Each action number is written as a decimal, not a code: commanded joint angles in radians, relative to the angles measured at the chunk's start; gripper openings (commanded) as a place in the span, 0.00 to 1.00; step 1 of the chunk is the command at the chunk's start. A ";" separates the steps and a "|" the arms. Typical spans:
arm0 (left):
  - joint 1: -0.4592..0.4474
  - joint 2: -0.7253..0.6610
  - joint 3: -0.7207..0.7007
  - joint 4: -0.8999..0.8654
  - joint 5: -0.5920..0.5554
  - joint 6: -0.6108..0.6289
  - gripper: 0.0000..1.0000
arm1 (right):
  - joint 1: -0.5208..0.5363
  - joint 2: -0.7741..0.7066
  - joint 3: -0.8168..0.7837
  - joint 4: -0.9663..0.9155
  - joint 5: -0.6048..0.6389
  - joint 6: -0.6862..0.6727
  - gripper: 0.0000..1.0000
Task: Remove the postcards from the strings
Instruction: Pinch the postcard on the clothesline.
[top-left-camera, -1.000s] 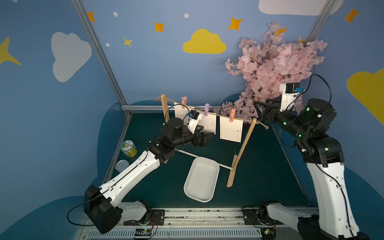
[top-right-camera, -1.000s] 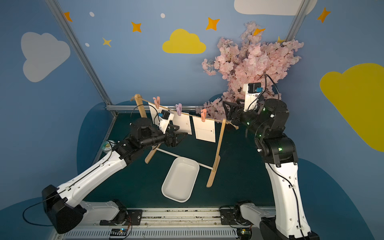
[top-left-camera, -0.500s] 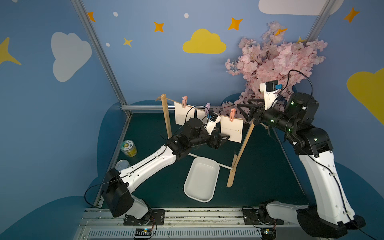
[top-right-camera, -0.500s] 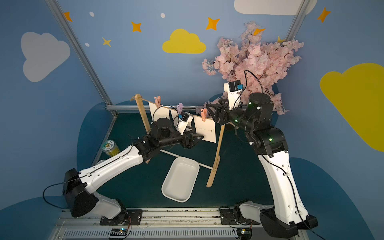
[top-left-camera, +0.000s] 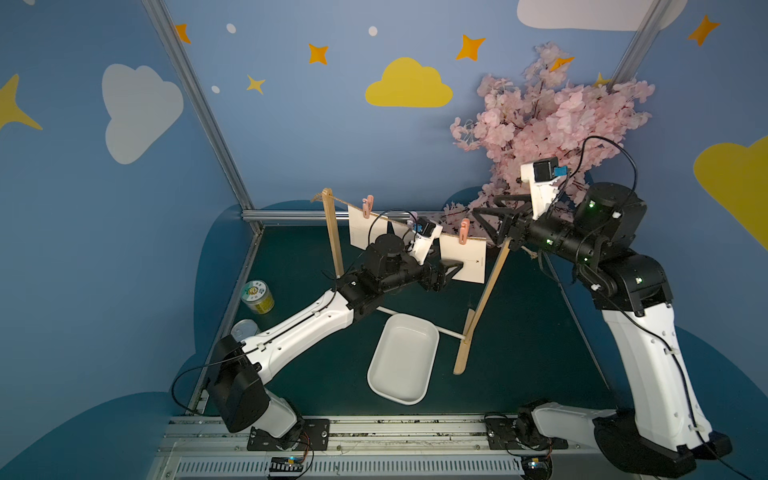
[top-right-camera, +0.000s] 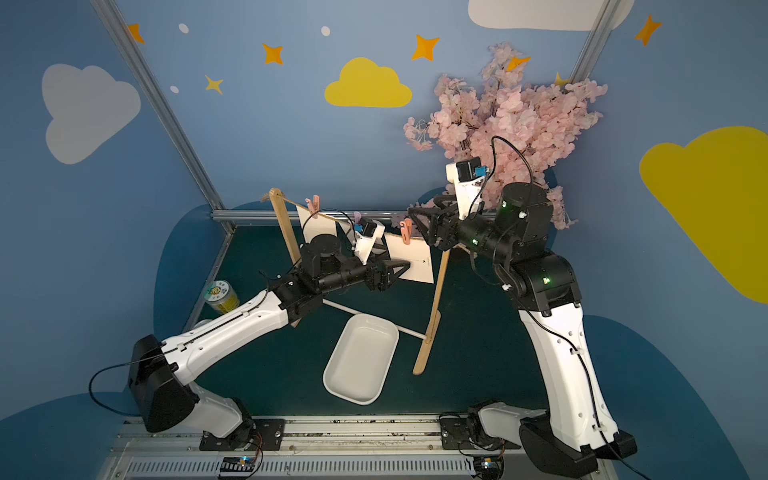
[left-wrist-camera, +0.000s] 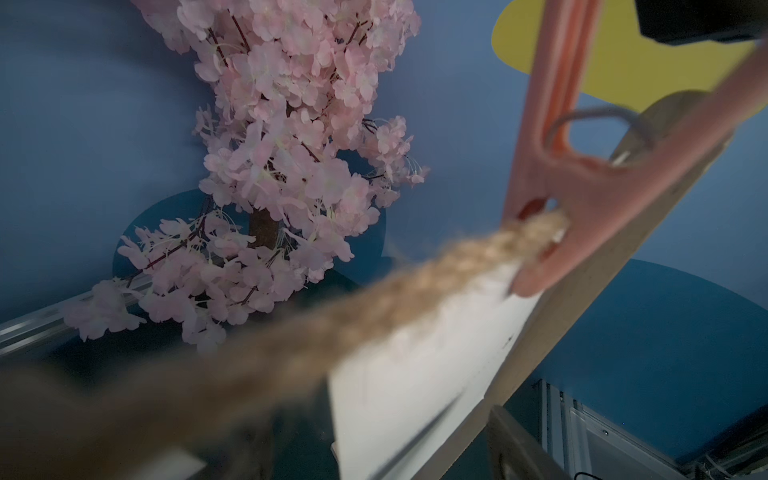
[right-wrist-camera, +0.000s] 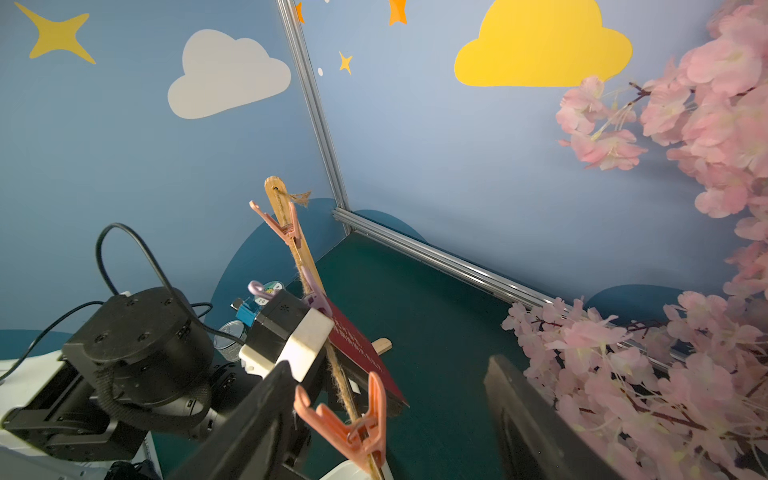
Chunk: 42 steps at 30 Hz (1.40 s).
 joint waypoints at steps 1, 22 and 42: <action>-0.003 0.007 0.012 0.056 0.044 -0.008 0.80 | 0.006 0.009 0.026 0.003 -0.037 0.006 0.74; -0.003 0.014 -0.066 0.188 0.098 -0.031 0.71 | 0.006 0.025 0.039 0.007 -0.074 0.025 0.74; 0.000 -0.002 -0.117 0.248 0.112 -0.032 0.57 | 0.006 0.034 0.034 0.014 -0.079 0.032 0.74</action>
